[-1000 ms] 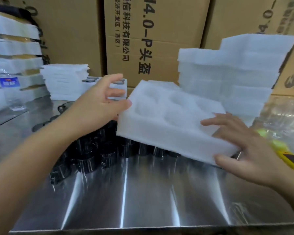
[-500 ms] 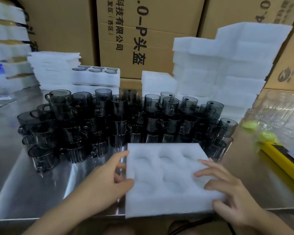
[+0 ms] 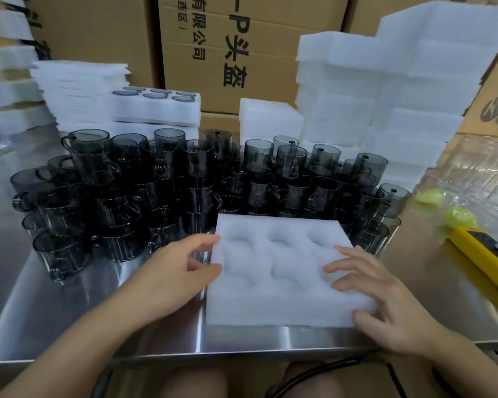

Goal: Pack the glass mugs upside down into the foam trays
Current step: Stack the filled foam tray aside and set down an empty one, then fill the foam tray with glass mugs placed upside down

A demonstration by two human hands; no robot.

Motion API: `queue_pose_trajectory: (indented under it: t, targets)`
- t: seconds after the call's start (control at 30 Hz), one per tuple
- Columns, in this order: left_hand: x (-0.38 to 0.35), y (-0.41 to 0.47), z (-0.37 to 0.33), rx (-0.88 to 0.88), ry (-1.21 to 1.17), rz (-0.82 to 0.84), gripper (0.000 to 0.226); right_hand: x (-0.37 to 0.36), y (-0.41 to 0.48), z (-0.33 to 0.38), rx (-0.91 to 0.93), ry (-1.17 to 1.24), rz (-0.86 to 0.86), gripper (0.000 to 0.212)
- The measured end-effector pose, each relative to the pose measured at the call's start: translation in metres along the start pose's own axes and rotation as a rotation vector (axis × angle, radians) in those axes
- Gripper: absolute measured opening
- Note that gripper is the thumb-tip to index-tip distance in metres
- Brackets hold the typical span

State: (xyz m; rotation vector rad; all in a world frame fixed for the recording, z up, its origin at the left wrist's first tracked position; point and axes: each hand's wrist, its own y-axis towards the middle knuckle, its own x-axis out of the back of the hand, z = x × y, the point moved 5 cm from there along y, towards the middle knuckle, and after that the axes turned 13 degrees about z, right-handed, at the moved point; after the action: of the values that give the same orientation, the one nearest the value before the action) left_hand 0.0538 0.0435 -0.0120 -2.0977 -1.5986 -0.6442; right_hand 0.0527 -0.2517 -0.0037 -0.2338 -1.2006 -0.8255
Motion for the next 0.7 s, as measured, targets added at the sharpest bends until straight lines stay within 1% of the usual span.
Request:
queue_pose_trajectory:
  t: [0.07,0.1,0.17,0.2,0.23,0.3,0.37,0.4,0.47,0.53,0.6,0.7]
  targets:
    - [0.003,0.0,-0.002,-0.023,0.05,-0.047,0.035,0.005,0.001,0.001,0.003,0.067,0.007,0.029]
    - [0.005,0.0,-0.005,-0.055,0.091,-0.1,0.033,0.01,0.002,0.002,-0.005,0.132,-0.019,0.03]
    - [0.013,-0.001,-0.019,-0.124,0.186,-0.242,0.026,0.024,0.009,0.003,-0.022,0.223,-0.128,0.033]
    - [0.017,0.0,-0.029,-0.156,0.243,-0.294,0.028,0.031,0.016,0.004,-0.033,0.232,-0.178,0.033]
    - [0.019,0.003,-0.041,-0.19,0.32,-0.314,0.034,0.036,0.026,0.005,-0.047,0.225,-0.198,0.034]
    - [0.015,0.015,-0.067,-0.29,0.485,-0.249,0.044,0.039,0.054,0.011,-0.075,0.195,-0.141,0.039]
    - [0.001,0.038,-0.084,-0.363,0.592,-0.066,0.037,0.035,0.085,0.014,-0.088,0.175,-0.052,0.035]
    - [-0.007,0.052,-0.086,-0.369,0.636,0.022,0.032,0.031,0.099,0.014,-0.088,0.185,-0.026,0.032]
    - [-0.02,0.076,-0.085,-0.336,0.678,0.148,0.029,0.025,0.117,0.01,-0.111,0.225,-0.001,0.033]
    - [-0.026,0.092,-0.08,-0.297,0.609,0.194,0.027,0.018,0.125,0.004,-0.152,0.253,0.0,0.034]
    - [-0.027,0.098,-0.074,-0.302,0.503,0.189,0.023,0.013,0.125,-0.002,-0.161,0.273,-0.03,0.032]
    - [-0.028,0.102,-0.06,-0.307,0.244,0.234,0.019,0.008,0.122,-0.008,-0.165,0.292,-0.037,0.03]
